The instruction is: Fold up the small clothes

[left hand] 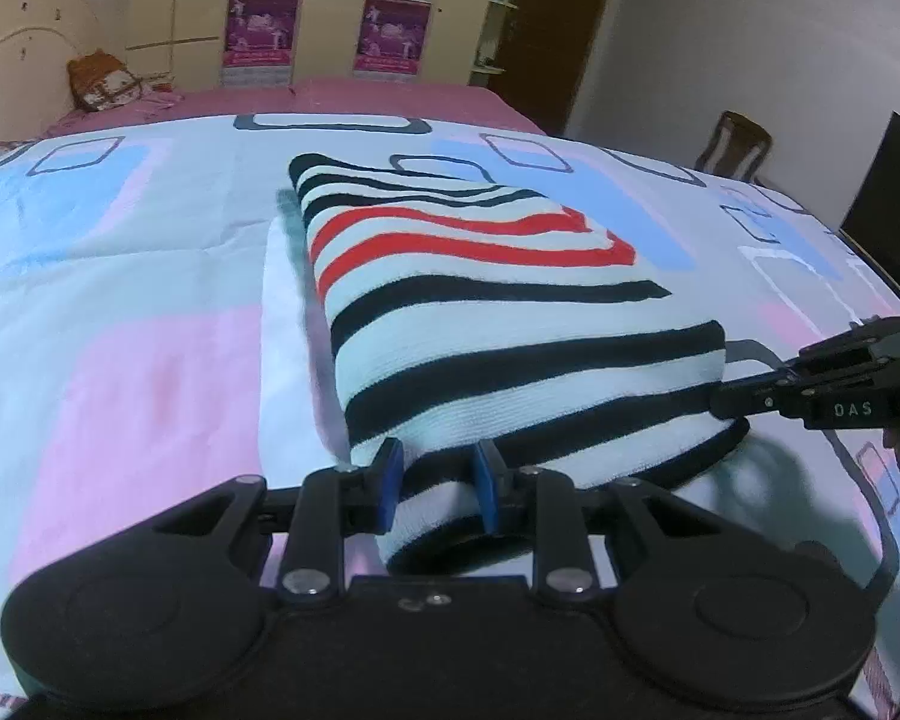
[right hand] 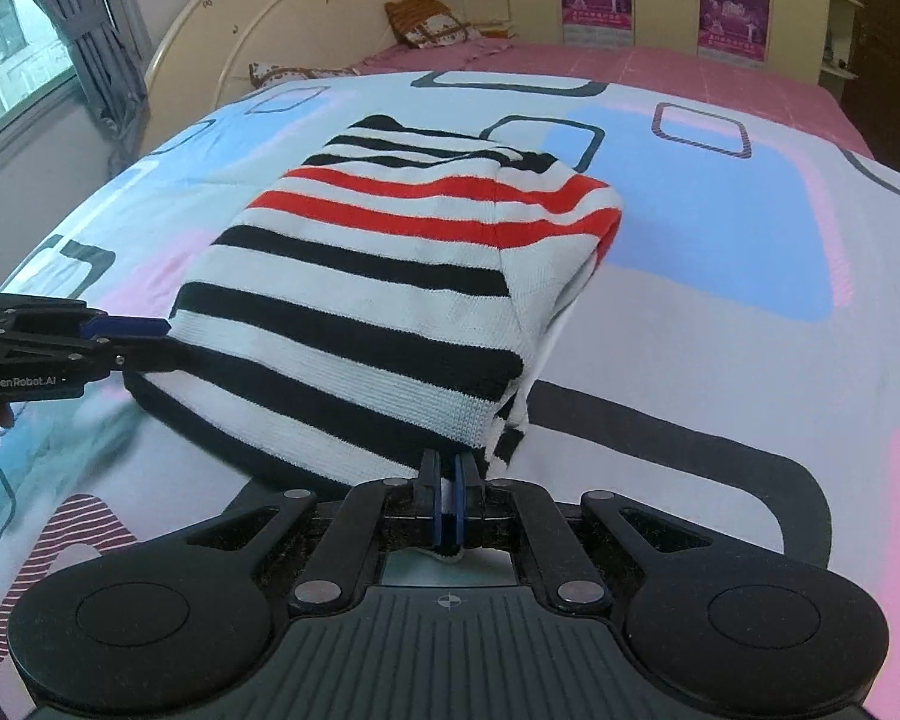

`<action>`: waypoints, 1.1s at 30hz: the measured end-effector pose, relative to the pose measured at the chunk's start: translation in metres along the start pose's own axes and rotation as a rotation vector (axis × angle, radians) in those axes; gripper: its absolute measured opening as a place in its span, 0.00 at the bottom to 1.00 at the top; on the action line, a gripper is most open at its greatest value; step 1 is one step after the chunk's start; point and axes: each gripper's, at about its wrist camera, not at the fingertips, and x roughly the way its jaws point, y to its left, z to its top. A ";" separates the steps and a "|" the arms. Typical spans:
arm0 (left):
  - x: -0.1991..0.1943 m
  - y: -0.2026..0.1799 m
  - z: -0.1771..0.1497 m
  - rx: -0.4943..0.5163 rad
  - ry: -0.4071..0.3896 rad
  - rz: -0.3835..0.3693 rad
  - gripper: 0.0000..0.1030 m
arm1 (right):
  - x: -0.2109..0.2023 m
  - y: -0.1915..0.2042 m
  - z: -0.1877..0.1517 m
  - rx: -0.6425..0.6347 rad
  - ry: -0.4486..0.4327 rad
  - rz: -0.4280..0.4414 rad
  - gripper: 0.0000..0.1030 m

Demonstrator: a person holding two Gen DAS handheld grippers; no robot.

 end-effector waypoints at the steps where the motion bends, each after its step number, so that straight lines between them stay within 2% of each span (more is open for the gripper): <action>1: 0.001 -0.001 -0.001 -0.002 -0.003 0.009 0.26 | 0.001 0.000 0.000 -0.001 -0.001 0.000 0.01; 16: 0.000 -0.021 -0.002 -0.001 -0.011 0.125 0.25 | -0.002 0.009 -0.006 -0.014 -0.030 -0.044 0.02; 17: -0.002 -0.023 -0.001 -0.011 -0.015 0.136 0.30 | -0.005 0.009 -0.006 -0.009 -0.035 -0.045 0.02; 19: -0.013 -0.032 -0.001 -0.018 -0.048 0.192 0.78 | -0.018 0.009 -0.006 0.007 -0.069 -0.058 0.02; 20: -0.021 -0.039 -0.003 -0.021 -0.088 0.238 0.96 | -0.026 0.009 -0.008 0.015 -0.088 -0.076 0.04; 21: -0.028 -0.046 -0.007 -0.020 -0.129 0.269 1.00 | -0.033 0.008 -0.010 0.028 -0.095 -0.099 0.16; 22: -0.032 -0.052 -0.009 -0.023 -0.134 0.271 1.00 | -0.039 0.007 -0.013 0.042 -0.104 -0.128 0.76; 23: -0.035 -0.057 -0.012 -0.033 -0.126 0.258 1.00 | -0.047 0.006 -0.018 0.056 -0.138 -0.157 0.98; 24: -0.039 -0.062 -0.015 -0.048 -0.122 0.249 1.00 | -0.057 0.005 -0.024 0.059 -0.183 -0.161 0.99; 26: -0.047 -0.075 -0.022 -0.062 -0.118 0.250 1.00 | -0.070 0.002 -0.033 0.086 -0.168 -0.153 0.99; 33: -0.091 -0.124 -0.036 -0.048 -0.126 0.245 1.00 | -0.128 0.013 -0.067 0.151 -0.197 -0.181 0.99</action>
